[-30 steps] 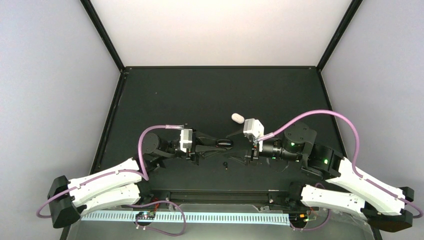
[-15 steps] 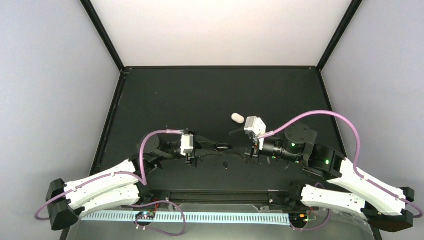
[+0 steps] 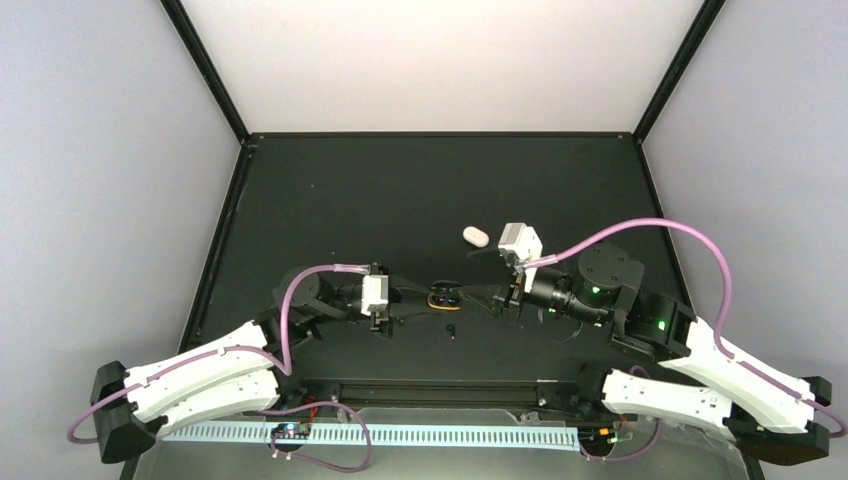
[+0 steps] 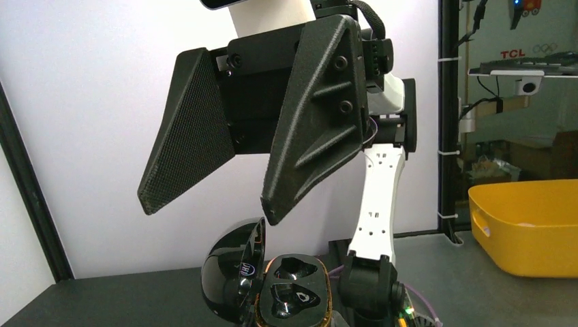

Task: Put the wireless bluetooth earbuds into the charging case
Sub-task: Open the charging case.

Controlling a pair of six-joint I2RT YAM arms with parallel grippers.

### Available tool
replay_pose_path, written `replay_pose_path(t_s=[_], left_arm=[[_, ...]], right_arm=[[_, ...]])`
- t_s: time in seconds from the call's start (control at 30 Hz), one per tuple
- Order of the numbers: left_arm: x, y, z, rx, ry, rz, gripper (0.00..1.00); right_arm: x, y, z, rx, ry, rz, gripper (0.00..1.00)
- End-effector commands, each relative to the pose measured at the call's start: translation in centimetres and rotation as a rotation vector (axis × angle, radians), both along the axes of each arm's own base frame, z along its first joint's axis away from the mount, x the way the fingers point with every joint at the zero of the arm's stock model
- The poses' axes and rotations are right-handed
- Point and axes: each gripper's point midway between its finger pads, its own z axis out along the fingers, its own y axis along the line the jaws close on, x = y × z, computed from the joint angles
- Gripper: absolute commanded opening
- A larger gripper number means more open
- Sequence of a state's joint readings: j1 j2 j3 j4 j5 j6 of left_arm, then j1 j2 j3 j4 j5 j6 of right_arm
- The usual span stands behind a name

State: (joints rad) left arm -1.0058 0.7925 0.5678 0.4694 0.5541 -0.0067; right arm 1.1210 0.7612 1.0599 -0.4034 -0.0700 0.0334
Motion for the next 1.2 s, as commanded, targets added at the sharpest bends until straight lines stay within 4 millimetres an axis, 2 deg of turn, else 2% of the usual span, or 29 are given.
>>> replay_pose_path(t_s=[0.0, 0.17, 0.43, 0.67, 1.17], left_arm=[[-0.8, 0.6, 1.4, -0.022, -0.044, -0.014, 0.02], [-0.9, 0.8, 1.1, -0.013, -0.040, -0.005, 0.02], [-1.4, 1.1, 1.1, -0.017, -0.042, -0.028, 0.02], [-1.9, 0.9, 1.3, -0.013, -0.047, -0.065, 0.02], [-1.7, 0.8, 1.5, -0.021, -0.047, -0.061, 0.02]], right_arm=[[0.0, -1.4, 2.5, 0.070, -0.026, -0.036, 0.61], [-0.7, -1.5, 2.8, 0.058, -0.034, 0.003, 0.61], [-3.2, 0.7, 1.9, -0.016, -0.005, 0.193, 0.57], [-3.7, 2.2, 0.7, -0.067, 0.020, 0.261, 0.43], [-3.3, 2.9, -0.5, -0.120, 0.027, 0.262, 0.10]])
